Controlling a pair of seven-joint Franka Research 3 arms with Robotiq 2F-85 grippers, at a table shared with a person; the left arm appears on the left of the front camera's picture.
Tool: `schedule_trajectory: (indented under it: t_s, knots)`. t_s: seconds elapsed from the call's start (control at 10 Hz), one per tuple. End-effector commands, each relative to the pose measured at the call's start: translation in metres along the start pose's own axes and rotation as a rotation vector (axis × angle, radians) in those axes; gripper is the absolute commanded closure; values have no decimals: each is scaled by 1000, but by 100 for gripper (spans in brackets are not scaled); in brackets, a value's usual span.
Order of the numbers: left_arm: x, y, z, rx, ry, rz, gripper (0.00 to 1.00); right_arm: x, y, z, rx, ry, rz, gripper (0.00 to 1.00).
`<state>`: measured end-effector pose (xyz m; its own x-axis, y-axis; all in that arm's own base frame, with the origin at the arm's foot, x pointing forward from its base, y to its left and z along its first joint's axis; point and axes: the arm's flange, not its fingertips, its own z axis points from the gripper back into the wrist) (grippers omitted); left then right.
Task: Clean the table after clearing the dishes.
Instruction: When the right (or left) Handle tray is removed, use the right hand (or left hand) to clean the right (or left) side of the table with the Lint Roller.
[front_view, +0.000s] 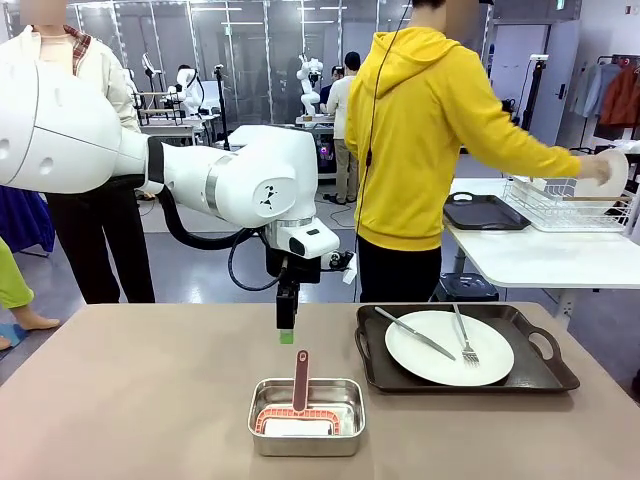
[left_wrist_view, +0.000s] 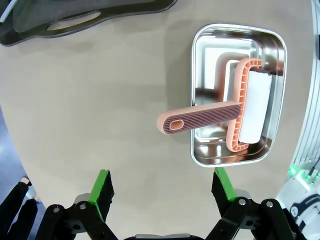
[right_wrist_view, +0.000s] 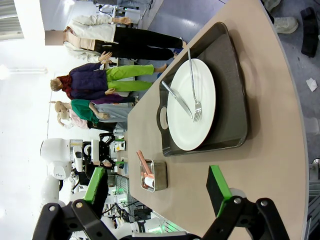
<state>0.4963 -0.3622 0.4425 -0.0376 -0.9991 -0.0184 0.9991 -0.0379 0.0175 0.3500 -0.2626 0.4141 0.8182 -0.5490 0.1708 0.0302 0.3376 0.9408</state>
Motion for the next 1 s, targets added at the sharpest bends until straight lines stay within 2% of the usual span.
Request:
schedule_trajectory:
  t_s: [0.0, 0.1, 0.2, 0.3, 0.4, 0.5, 0.7, 0.9]
  knots:
    - [-3, -1, 1, 10, 11, -4, 0, -1, 3, 1, 7, -3, 5, 0]
    - [0, 0, 0, 0, 0, 0, 0, -1, 3, 1, 7, -3, 5, 0]
    - [-34, 23, 26, -106, -103, 108, 0, -1, 3, 1, 7, -3, 5, 0]
    - [-74, 34, 42, -265, -197, 230, 0, -1, 3, 1, 7, -3, 5, 0]
    - [-124, 32, 50, -372, -229, 301, 0, -1, 3, 1, 7, -3, 5, 0]
    - [-179, 26, 56, -462, -355, 442, 0, -1, 3, 1, 7, -3, 5, 0]
    - [-289, -7, 57, -542, -699, 645, 0, -1, 3, 1, 7, -3, 5, 0]
    - [-406, -40, 34, -592, -894, 872, 0, -1, 3, 1, 7, -3, 5, 0]
